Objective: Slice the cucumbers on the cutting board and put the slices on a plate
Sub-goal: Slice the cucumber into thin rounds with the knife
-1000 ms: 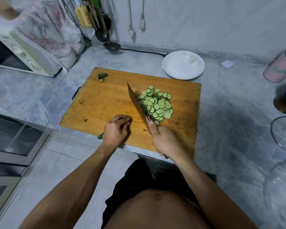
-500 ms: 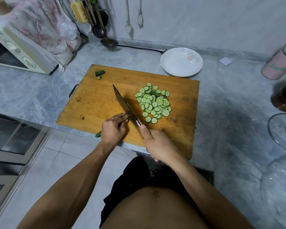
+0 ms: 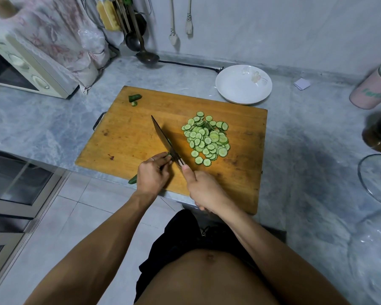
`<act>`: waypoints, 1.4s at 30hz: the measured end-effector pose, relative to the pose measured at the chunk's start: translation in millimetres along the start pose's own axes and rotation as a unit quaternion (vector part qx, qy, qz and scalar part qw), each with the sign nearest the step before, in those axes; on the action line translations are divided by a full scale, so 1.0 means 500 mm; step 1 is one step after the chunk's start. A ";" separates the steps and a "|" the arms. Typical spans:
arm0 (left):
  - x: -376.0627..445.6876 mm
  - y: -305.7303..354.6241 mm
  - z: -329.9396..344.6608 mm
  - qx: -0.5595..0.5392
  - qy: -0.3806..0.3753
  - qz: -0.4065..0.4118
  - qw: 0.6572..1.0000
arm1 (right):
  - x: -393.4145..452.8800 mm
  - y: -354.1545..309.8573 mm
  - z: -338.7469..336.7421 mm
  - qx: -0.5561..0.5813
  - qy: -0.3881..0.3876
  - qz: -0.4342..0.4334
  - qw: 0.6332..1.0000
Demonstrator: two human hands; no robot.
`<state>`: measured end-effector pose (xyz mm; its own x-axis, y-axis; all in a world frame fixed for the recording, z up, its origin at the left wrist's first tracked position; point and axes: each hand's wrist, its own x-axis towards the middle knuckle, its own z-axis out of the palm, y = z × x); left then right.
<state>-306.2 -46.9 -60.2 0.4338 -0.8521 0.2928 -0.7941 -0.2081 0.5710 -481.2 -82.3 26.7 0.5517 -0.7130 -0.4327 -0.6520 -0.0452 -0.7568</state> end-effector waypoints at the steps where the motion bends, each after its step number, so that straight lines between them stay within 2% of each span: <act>1: -0.002 0.000 -0.002 0.005 0.005 -0.005 1.000 | 0.002 0.001 0.001 -0.007 0.009 -0.005 1.000; 12: -0.014 0.013 0.002 -0.011 0.018 0.003 1.000 | 0.003 0.029 -0.048 0.025 0.064 0.013 0.998; 25: -0.001 0.014 0.012 0.006 0.005 -0.009 1.000 | -0.027 0.025 -0.031 -0.004 0.038 -0.026 0.999; 42: 0.002 0.007 0.011 -0.010 -0.004 -0.002 1.000 | -0.036 0.006 -0.023 -0.021 0.010 -0.023 0.999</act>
<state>-310.6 -51.2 -62.2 0.4328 -0.8556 0.2841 -0.7838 -0.2015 0.5874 -499.3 -77.7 37.9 0.5710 -0.7231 -0.3888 -0.6481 -0.1063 -0.7541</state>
